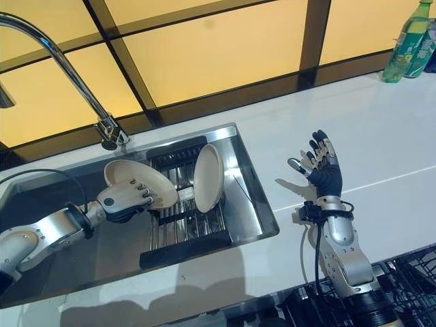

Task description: Pick up plates and place into dishwasher.

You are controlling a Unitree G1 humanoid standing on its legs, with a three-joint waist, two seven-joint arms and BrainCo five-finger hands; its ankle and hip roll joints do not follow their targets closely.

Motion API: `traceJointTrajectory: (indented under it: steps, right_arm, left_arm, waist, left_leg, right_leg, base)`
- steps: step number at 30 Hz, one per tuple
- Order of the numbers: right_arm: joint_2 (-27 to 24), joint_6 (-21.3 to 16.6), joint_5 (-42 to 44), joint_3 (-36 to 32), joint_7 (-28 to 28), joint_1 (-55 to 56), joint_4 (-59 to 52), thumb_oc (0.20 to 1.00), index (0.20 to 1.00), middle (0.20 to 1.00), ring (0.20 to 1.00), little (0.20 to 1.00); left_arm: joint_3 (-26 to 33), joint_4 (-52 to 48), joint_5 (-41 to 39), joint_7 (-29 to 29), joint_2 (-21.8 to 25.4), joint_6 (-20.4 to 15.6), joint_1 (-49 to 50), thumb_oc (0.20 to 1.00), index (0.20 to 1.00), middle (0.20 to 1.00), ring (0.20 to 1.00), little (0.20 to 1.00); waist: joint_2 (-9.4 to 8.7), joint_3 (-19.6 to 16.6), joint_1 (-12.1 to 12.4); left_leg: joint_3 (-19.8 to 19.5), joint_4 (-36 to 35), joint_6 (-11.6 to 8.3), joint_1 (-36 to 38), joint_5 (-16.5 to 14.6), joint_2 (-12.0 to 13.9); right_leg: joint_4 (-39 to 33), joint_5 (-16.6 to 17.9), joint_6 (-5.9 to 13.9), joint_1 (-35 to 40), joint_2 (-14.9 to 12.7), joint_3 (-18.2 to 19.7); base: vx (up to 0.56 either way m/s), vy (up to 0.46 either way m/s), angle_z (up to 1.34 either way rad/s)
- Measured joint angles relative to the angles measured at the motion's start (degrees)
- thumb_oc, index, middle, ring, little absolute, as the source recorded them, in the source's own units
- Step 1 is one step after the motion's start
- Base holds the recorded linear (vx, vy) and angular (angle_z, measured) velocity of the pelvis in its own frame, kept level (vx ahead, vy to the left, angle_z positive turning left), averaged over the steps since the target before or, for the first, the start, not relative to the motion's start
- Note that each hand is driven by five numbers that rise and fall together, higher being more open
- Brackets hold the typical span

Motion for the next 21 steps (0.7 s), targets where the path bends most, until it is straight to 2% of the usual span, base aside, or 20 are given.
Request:
traceJointTrajectory:
  steps: [8,15,18,21]
  right_arm:
    - [-0.16,0.0,0.54,0.0,-0.82,-0.07,-0.01,1.0,1.0,1.0,1.0,1.0]
    - [-0.36,0.03,1.12,0.0,-2.08,-0.12,-0.09,1.0,1.0,1.0,1.0,1.0]
    - [-0.55,0.05,1.12,-0.03,-2.52,0.01,-0.2,1.0,1.0,1.0,1.0,1.0]
    - [-1.07,0.05,1.12,-0.11,-2.71,0.65,-0.85,1.0,1.0,1.0,1.0,1.0]
  left_arm:
    - [1.27,-0.7,0.0,-2.33,1.63,-2.07,-0.39,0.2,0.2,0.2,0.2,0.2]
    - [1.47,-2.13,-1.12,-5.32,2.37,-1.69,-1.15,0.2,0.2,0.2,0.2,0.2]
    - [2.88,-2.16,-2.92,-3.85,2.36,-0.89,-0.83,0.2,0.2,0.2,0.2,0.2]
    - [6.41,-1.97,-4.4,0.44,2.36,0.07,0.6,0.2,0.2,0.2,0.2,0.2]
  waist:
    - [0.11,-0.01,0.42]
    - [0.38,-0.11,0.48]
    - [0.41,-0.12,0.49]
    - [0.43,-0.13,0.62]
  left_leg:
    - [-0.17,-0.01,0.0,-0.06,0.0,0.01]
    - [-0.54,-0.02,0.0,-0.14,0.0,0.0]
    - [-0.99,-0.05,0.0,-0.29,0.0,0.0]
    - [-1.51,-0.1,0.05,-0.69,0.04,-0.02]
  right_leg:
    - [-0.01,0.0,-0.01,0.0,-0.03,-0.09]
    - [0.0,0.0,0.0,0.09,-0.13,-0.57]
    - [0.0,0.0,-0.01,0.11,-0.18,-1.01]
    - [0.01,0.01,-0.02,-0.07,-0.24,-1.4]
  base:
    - [0.0,0.0,0.0]
    - [0.0,-0.002,0.01]
    - [-0.02,-0.006,0.06]
    - [-0.03,0.002,0.08]
